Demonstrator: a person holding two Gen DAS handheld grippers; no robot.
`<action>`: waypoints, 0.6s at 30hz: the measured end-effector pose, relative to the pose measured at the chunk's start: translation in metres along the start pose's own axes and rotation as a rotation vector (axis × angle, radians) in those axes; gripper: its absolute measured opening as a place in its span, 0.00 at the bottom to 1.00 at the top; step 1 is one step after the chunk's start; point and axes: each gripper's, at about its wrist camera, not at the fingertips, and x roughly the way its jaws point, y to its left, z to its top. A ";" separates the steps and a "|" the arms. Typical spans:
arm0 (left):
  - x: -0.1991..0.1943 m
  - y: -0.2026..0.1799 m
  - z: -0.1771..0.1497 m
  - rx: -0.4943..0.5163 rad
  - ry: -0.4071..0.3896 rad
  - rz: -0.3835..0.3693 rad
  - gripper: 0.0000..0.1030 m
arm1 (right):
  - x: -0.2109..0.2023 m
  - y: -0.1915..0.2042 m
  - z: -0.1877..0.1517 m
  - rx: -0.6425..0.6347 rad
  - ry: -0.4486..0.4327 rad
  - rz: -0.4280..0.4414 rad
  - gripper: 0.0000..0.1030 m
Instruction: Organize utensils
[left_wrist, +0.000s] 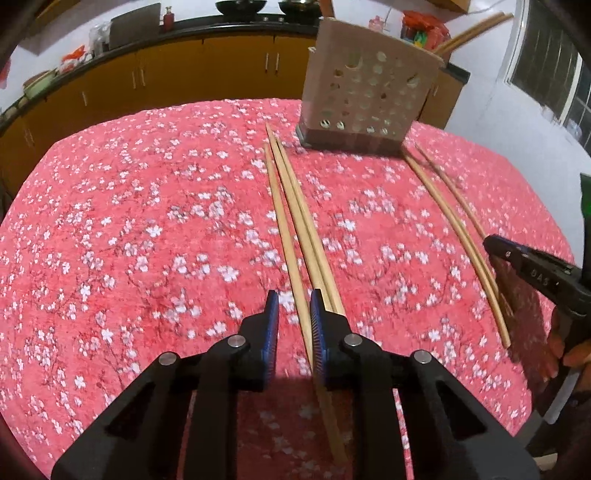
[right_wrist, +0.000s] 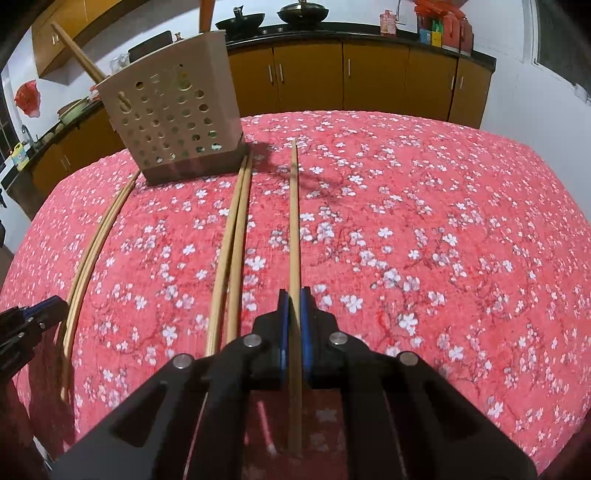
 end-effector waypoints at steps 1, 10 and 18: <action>-0.001 -0.002 -0.001 0.011 -0.001 0.005 0.18 | -0.002 0.000 -0.002 -0.001 0.000 0.001 0.08; 0.000 -0.008 -0.006 0.042 -0.025 0.071 0.08 | -0.010 0.004 -0.013 -0.028 -0.012 -0.012 0.08; 0.011 0.040 0.020 -0.079 -0.033 0.132 0.07 | 0.005 -0.008 0.007 0.017 -0.028 -0.019 0.07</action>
